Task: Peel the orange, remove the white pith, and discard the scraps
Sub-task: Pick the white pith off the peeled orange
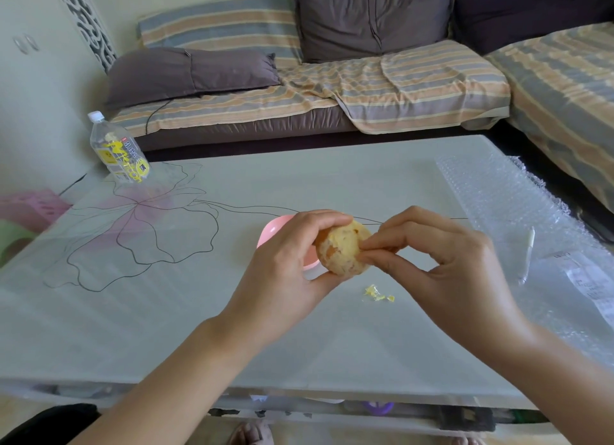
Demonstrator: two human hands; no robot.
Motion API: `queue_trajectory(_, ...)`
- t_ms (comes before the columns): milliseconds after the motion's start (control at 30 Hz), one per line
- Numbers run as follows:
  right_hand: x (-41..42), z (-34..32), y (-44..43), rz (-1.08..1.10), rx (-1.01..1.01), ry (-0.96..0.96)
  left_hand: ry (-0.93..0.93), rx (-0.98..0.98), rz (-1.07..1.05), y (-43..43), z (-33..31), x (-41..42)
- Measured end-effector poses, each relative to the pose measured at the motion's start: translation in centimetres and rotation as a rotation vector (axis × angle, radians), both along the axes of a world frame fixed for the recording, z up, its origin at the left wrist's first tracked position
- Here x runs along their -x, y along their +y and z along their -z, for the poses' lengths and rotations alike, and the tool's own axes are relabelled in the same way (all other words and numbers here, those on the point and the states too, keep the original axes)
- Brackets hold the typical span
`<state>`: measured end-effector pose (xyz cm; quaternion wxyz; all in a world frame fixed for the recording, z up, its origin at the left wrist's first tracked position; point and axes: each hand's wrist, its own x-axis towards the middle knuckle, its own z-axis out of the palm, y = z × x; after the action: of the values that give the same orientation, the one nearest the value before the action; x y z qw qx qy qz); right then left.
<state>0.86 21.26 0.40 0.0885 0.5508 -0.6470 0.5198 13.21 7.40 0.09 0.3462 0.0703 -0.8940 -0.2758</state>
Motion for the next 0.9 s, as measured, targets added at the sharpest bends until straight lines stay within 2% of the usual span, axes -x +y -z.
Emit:
queue_trajectory(233,0.0,0.9,-0.7,0.018,-0.070,0.167,-0.063,-0.072,-0.036,-0.1,0.3,-0.1)
queue_trajectory(467,0.7,1.4,-0.7,0.000,-0.145,0.158,-0.134,-0.180,-0.054,0.1,1.0,0.1)
queue_trajectory(900,0.7,1.7,-0.8,-0.026,-0.165,0.163,-0.131,-0.249,-0.113,0.7,0.6,0.1)
